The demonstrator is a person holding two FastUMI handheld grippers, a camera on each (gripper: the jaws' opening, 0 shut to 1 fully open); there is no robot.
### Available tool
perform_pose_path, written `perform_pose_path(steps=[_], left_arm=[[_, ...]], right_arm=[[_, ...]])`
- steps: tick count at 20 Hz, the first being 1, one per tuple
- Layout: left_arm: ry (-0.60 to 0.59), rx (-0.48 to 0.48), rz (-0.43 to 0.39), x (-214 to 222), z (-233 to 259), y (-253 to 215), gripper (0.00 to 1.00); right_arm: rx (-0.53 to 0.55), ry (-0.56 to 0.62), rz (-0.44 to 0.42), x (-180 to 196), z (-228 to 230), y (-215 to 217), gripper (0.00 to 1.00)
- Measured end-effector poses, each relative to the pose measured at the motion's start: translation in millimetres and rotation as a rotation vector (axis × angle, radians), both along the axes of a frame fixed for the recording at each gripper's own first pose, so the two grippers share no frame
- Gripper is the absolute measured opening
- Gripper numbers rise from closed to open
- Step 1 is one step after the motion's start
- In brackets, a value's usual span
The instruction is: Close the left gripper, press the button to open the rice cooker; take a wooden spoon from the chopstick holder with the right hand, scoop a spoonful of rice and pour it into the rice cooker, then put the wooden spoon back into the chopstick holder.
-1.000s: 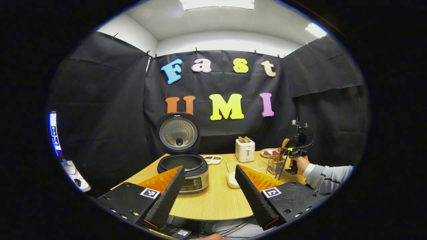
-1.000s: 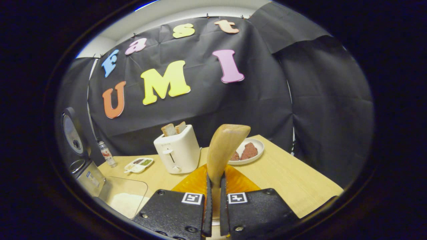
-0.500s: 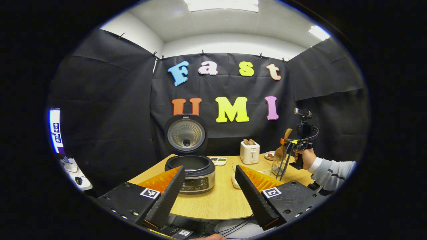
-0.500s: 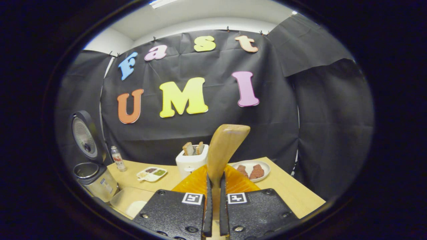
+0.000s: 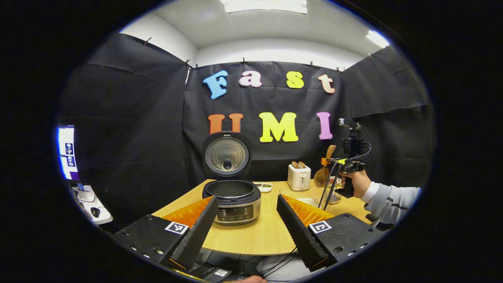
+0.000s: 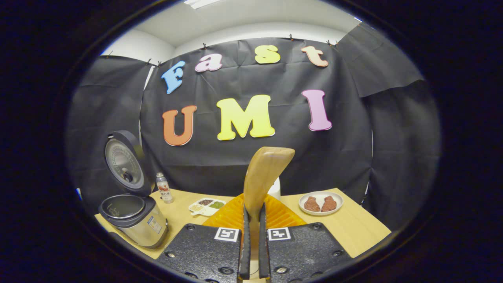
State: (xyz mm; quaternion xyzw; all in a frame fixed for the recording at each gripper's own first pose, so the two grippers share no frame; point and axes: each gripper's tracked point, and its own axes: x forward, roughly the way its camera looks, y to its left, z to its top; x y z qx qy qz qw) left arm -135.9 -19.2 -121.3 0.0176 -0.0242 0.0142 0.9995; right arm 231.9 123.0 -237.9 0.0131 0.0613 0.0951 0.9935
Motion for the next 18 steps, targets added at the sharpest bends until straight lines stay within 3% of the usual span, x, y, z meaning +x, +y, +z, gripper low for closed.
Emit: perform_pose_path(steps=[6,10,13,18], left_arm=[[0.023,-0.024,0.0,1.9,-7.8,4.5,0.96],[0.029,-0.025,0.0,-1.0,-14.1,10.8,0.96],[0.037,-0.035,0.009,-0.1,-18.1,18.0,0.96],[0.047,-0.067,0.017,-0.9,-24.3,30.0,0.96]], right_arm=[[-0.099,0.069,0.026,6.0,-70.5,38.4,0.13],[-0.217,0.066,-0.023,11.2,-105.4,40.2,0.13],[-0.232,0.092,-0.087,14.5,-120.8,30.5,0.13],[-0.228,0.094,-0.041,-0.3,-131.4,58.0,0.13]])
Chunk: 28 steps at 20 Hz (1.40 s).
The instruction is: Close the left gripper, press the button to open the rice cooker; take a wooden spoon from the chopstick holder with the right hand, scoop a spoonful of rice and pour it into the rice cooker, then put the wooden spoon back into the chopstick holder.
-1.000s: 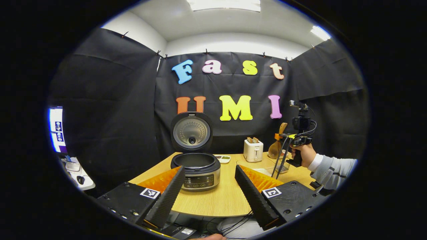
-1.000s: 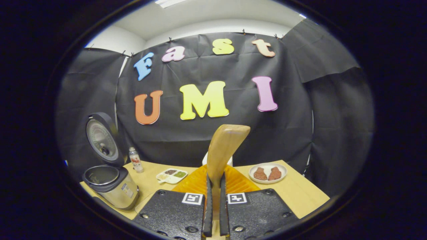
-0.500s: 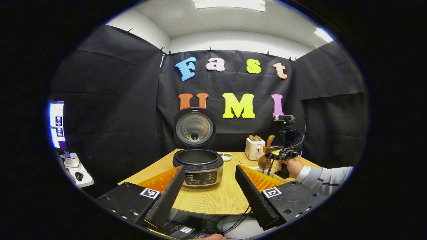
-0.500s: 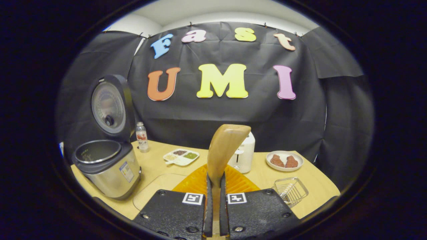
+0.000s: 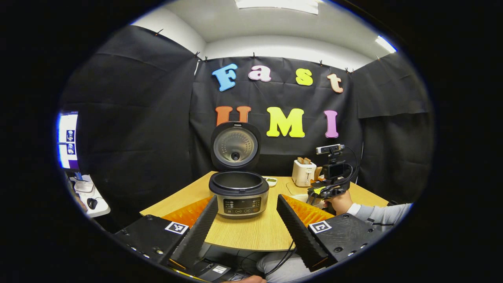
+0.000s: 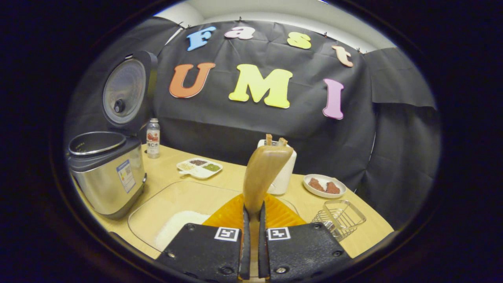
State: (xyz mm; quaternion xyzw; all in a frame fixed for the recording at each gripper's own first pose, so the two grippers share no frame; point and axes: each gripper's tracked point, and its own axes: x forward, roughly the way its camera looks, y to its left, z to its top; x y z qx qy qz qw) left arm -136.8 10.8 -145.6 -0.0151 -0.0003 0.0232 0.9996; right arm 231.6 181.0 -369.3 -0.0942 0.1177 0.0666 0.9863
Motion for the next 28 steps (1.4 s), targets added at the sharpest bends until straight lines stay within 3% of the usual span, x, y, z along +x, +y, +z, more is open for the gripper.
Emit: perform_pose_path(steps=[4,8,12,16,22,28], left_arm=[[0.007,-0.019,0.006,-2.6,-1.9,6.5,0.95],[0.0,-0.013,0.0,-1.8,-2.4,6.5,0.94],[0.011,0.012,0.007,-1.4,-7.9,9.5,0.94],[0.02,-0.001,0.008,0.2,-12.8,11.8,0.94],[0.039,-0.008,0.018,3.4,-18.6,15.7,0.95],[0.04,0.005,0.017,1.1,-17.5,14.5,0.94]], right_arm=[[0.172,0.071,0.039,-12.3,-3.3,36.4,0.13],[0.205,0.11,0.042,-13.6,-1.9,51.4,0.13],[0.307,0.142,0.047,-13.1,-1.4,54.6,0.13],[0.51,0.251,0.106,-8.0,-4.2,61.8,0.13],[0.859,0.425,0.09,2.9,-4.3,49.2,0.13],[1.009,0.494,0.056,5.3,-0.5,39.1,0.13]])
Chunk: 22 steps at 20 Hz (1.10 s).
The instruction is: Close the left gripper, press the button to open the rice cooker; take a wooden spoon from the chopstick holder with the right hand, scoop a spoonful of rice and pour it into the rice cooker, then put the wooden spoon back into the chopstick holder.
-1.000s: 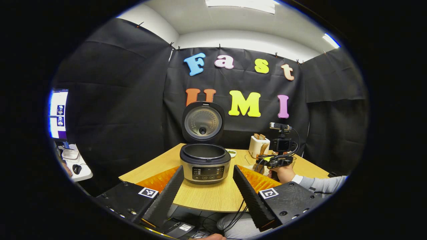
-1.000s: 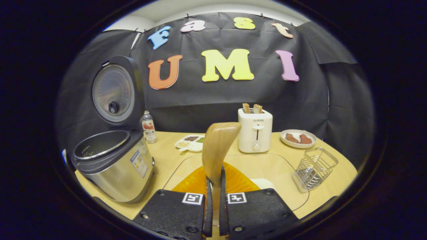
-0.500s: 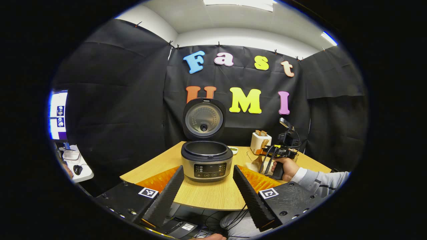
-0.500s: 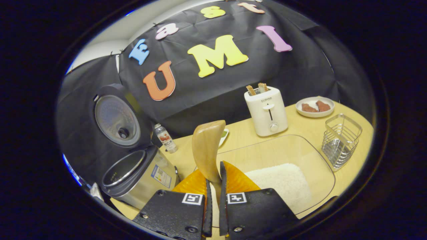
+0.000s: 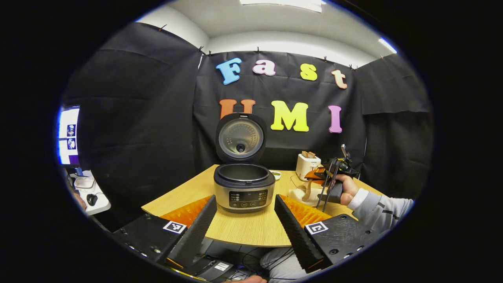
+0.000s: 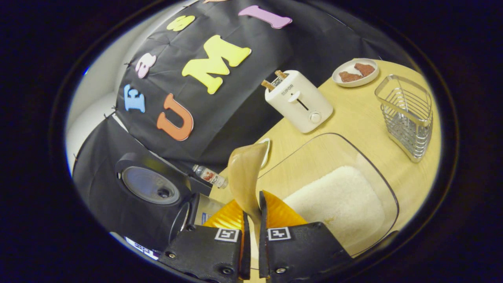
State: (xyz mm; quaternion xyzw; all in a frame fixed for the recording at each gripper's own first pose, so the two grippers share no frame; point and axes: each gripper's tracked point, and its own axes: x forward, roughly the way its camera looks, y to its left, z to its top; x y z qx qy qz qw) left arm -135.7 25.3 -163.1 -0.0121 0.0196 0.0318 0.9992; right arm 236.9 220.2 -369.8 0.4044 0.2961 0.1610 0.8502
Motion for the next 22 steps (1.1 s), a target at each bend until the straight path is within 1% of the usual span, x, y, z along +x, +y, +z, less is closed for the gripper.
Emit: perform_pose_path(steps=[2,5,7,11,15,17,20,21,22], left_arm=[[-0.002,-0.002,0.008,-1.6,1.2,4.5,0.94],[-0.004,-0.011,0.013,-2.6,2.3,7.7,0.94],[-0.002,-0.006,0.018,-2.9,1.3,9.6,0.94],[0.0,0.004,0.02,-3.8,1.9,10.7,0.95],[-0.004,-0.002,0.023,-3.4,5.6,11.0,0.94],[-0.007,-0.011,0.008,-1.4,7.1,6.4,0.94],[-0.003,-0.003,-0.025,-0.4,5.9,-3.6,0.94],[0.0,0.003,-0.028,-1.3,5.4,-3.6,0.94],[0.0,0.008,-0.03,-2.3,3.3,-2.5,0.94]], right_arm=[[0.039,0.031,-0.022,2.5,0.4,-8.1,0.13],[0.129,0.071,-0.057,4.1,4.9,-19.5,0.13],[0.172,0.075,-0.082,5.9,7.9,-27.1,0.13],[0.216,0.086,-0.118,2.2,10.2,-39.5,0.13],[0.313,0.103,-0.147,0.2,18.9,-47.0,0.13],[0.371,0.117,-0.157,-1.0,22.4,-47.8,0.12],[0.417,0.146,-0.176,-4.4,21.6,-52.1,0.12],[0.437,0.144,-0.194,-6.4,24.5,-55.8,0.07],[0.45,0.138,-0.195,-6.8,29.8,-57.1,0.08]])
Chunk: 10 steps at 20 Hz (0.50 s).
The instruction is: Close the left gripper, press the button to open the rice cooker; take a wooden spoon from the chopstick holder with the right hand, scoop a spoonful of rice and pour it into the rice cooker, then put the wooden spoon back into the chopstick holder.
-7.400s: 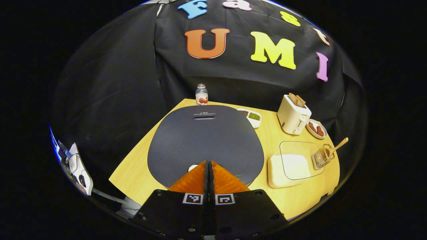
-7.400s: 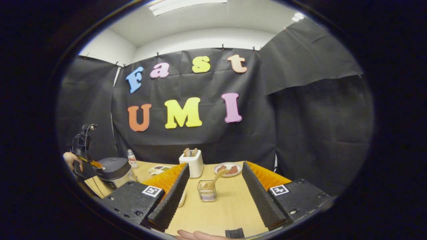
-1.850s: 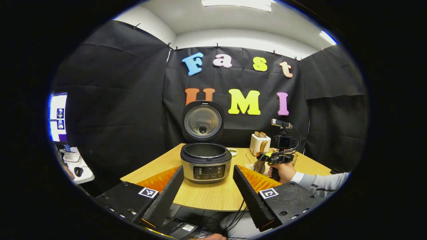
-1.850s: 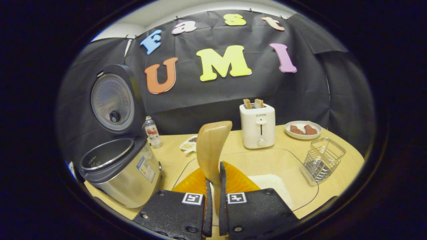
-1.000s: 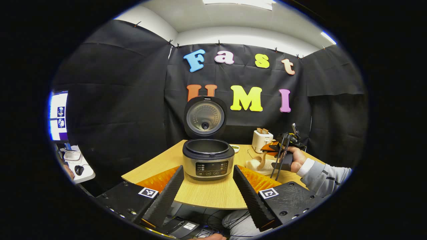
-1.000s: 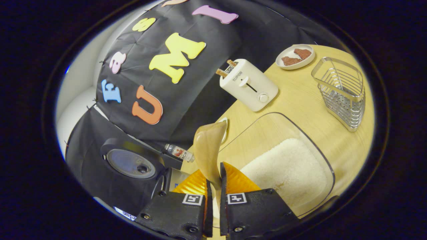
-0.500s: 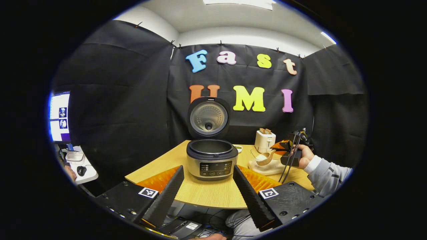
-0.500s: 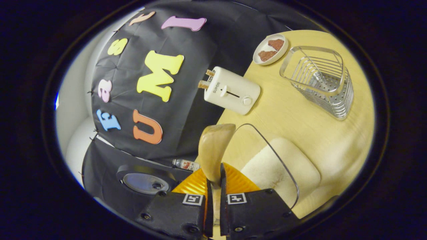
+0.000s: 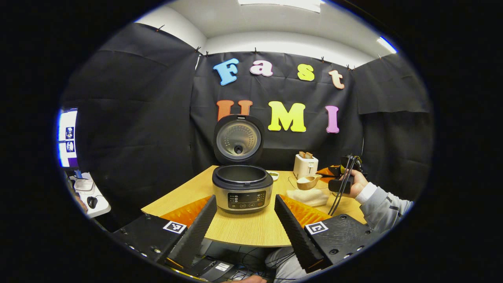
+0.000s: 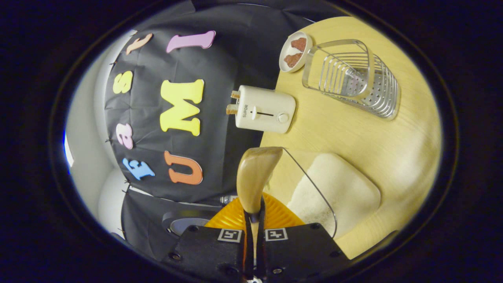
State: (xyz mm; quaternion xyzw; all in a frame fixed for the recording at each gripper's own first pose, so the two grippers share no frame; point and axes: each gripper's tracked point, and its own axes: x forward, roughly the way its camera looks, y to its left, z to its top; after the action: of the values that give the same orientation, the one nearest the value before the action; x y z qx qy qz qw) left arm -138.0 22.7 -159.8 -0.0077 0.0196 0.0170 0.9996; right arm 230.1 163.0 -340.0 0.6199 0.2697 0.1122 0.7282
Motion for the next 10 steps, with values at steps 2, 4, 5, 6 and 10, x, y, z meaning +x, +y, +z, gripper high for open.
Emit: perform_pose_path(steps=[2,4,5,6,10], left_arm=[[0.003,-0.001,0.001,-3.2,-2.3,2.2,0.94],[0.007,-0.011,0.0,-6.4,-4.1,4.7,0.94],[0.005,-0.014,0.003,-6.9,-3.9,7.7,0.94],[0.006,-0.017,0.007,-7.2,-4.0,9.3,0.94],[0.01,-0.009,0.01,-9.2,-7.0,11.4,0.95]], right_arm=[[0.048,-0.022,-0.018,-2.1,15.4,-1.7,0.07],[0.115,-0.029,-0.014,-6.2,30.9,0.7,0.05],[0.147,-0.038,-0.009,-6.3,39.7,1.9,0.07],[0.172,-0.048,-0.003,-6.7,49.0,4.1,0.07],[0.248,-0.044,0.006,-4.4,71.7,24.0,0.07]])
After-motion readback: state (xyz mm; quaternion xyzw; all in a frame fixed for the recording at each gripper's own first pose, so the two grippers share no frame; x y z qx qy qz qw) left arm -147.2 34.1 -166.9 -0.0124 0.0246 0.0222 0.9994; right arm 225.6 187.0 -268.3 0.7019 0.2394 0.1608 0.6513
